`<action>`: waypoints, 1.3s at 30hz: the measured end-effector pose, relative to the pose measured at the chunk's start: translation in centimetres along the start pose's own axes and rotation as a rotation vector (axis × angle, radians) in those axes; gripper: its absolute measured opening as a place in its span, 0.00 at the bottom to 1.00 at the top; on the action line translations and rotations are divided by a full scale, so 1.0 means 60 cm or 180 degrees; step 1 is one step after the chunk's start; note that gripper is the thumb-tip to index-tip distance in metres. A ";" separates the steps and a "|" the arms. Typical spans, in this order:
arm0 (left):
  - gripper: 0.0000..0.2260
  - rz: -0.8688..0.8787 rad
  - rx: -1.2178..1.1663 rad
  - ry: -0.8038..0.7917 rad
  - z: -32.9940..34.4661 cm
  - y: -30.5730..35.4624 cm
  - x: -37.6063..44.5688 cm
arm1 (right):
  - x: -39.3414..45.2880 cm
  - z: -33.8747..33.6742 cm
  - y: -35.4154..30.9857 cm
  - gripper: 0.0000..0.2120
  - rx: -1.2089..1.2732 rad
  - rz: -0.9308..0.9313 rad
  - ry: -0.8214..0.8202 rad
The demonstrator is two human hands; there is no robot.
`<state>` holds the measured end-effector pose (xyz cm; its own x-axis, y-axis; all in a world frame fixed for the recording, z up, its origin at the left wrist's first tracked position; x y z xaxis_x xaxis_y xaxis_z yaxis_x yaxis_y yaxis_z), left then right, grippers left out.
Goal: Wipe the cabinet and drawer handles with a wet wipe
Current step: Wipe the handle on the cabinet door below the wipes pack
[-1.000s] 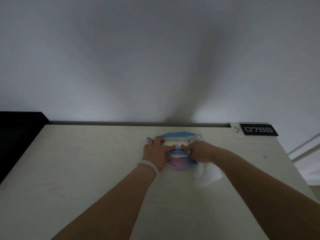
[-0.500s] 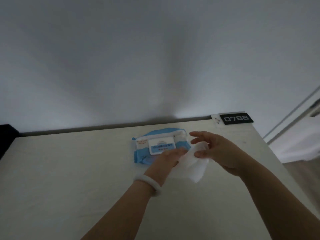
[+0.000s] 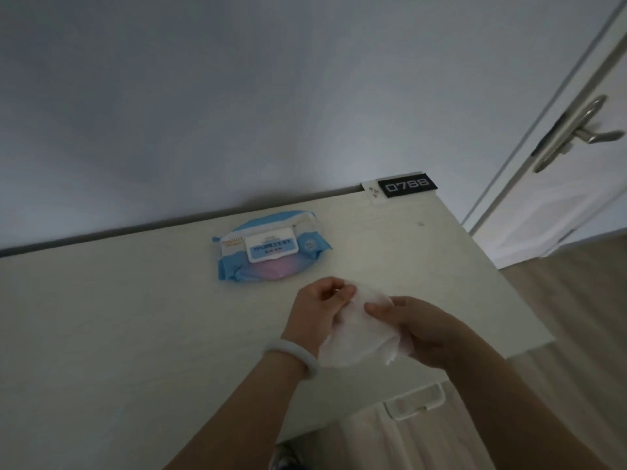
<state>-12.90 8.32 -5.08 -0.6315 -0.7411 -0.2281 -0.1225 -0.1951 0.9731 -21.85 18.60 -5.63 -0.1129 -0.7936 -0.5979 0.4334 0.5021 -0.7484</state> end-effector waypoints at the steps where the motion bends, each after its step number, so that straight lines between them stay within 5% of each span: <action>1: 0.05 0.0034 0.0092 0.0119 0.001 -0.001 -0.013 | -0.010 0.002 0.001 0.21 0.0054 -0.0055 -0.0058; 8: 0.04 0.0180 0.0756 0.0795 0.026 -0.032 -0.111 | -0.122 -0.073 0.028 0.20 0.0634 -0.0749 0.0001; 11: 0.04 0.0681 0.1758 0.0896 0.056 -0.036 -0.154 | -0.178 -0.134 0.076 0.20 0.1164 -0.0918 0.0205; 15: 0.29 0.0944 0.3571 0.0620 0.089 -0.060 -0.169 | -0.262 -0.228 0.137 0.17 0.1469 -0.1131 0.1008; 20: 0.41 0.0809 0.4799 -0.0169 0.095 -0.102 -0.132 | -0.273 -0.280 0.198 0.16 0.0540 -0.1207 0.1997; 25: 0.29 0.0990 0.5172 -0.0255 0.094 -0.129 -0.119 | -0.175 -0.210 0.232 0.17 -0.0126 -0.1294 0.1734; 31: 0.29 0.1058 0.5150 -0.0245 0.091 -0.131 -0.114 | -0.129 -0.144 0.285 0.19 -0.0707 -0.1675 0.1083; 36: 0.32 0.1074 0.5186 -0.0408 0.091 -0.132 -0.110 | -0.118 -0.200 0.290 0.08 0.0590 -0.1418 0.1924; 39: 0.32 0.1270 0.5269 -0.0574 0.091 -0.135 -0.106 | -0.097 -0.210 0.286 0.10 0.0762 -0.1227 0.2103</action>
<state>-12.05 18.12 -11.35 -0.8750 -0.4760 -0.0879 -0.4766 0.8790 -0.0155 -25.01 36.21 -18.62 -0.7675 -0.4909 -0.4123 0.4276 0.0872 -0.8997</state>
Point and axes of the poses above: each hand's wrist, its own x-axis towards the middle knuckle, its own z-axis out of the palm, y = z × x, the point moved 9 cm from there along x, towards the middle knuckle, and after that the axes turned 1 degree about -y, right-handed, at the moved point
